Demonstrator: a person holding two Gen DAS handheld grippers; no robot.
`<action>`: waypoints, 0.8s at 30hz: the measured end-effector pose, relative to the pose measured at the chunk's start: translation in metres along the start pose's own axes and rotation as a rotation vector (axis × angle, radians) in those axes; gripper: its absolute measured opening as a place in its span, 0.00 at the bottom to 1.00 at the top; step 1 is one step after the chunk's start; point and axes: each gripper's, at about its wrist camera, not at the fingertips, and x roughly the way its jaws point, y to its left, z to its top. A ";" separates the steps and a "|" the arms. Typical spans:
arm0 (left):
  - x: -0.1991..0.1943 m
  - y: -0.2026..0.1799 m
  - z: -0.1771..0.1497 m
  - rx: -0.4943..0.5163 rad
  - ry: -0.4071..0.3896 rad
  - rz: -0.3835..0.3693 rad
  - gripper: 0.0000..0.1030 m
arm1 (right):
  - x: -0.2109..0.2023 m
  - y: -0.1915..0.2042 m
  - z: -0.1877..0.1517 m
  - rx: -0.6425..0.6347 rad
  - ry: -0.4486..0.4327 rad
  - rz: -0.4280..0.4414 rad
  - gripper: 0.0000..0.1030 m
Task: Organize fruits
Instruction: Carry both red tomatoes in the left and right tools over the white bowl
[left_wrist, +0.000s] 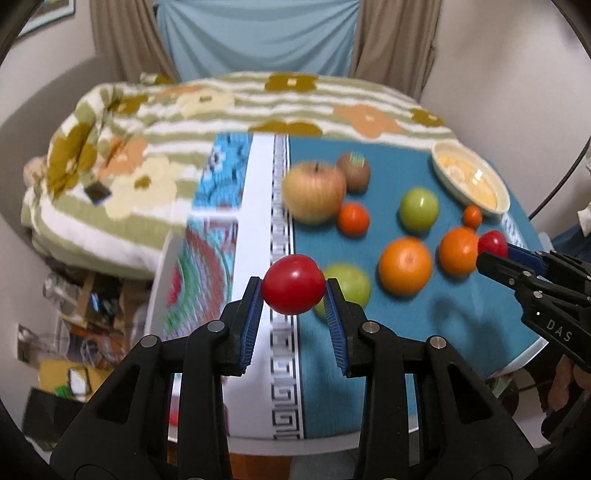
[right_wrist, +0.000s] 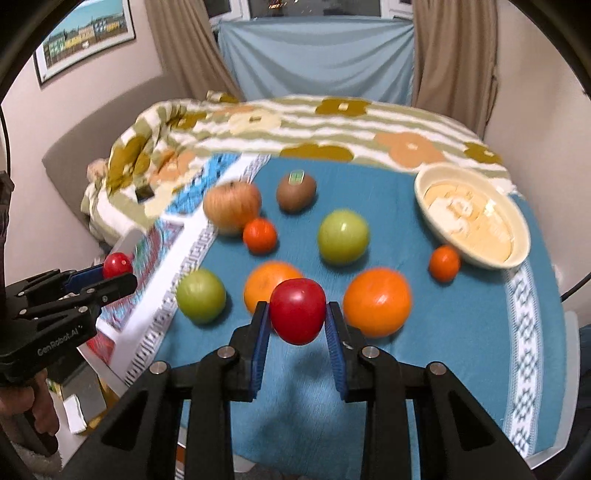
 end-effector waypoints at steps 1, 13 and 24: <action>-0.004 -0.001 0.006 0.009 -0.014 -0.005 0.37 | -0.006 -0.002 0.005 0.006 -0.014 -0.007 0.27; -0.008 -0.066 0.091 0.111 -0.114 -0.067 0.37 | -0.036 -0.072 0.050 0.102 -0.091 -0.062 0.27; 0.059 -0.171 0.153 0.130 -0.058 -0.147 0.37 | -0.012 -0.180 0.082 0.162 -0.064 -0.063 0.27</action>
